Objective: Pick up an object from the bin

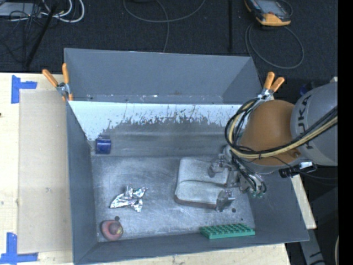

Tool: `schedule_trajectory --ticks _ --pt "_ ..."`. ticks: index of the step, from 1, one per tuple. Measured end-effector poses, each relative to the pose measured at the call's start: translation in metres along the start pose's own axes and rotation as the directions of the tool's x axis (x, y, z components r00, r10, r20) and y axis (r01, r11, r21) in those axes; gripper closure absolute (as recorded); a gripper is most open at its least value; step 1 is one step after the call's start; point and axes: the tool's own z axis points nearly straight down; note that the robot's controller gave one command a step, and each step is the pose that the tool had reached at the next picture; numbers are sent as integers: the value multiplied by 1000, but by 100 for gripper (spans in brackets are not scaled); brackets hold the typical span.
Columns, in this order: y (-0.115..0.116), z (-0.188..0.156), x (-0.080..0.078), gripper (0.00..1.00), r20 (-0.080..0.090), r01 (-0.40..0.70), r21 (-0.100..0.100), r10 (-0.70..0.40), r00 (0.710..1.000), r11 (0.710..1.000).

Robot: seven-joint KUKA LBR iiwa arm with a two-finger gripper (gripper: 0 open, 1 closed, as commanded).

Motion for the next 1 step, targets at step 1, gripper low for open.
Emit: schedule_trajectory --ticks 1 --pt "1 3 0 0 6 2 3 -3 1000 1000"
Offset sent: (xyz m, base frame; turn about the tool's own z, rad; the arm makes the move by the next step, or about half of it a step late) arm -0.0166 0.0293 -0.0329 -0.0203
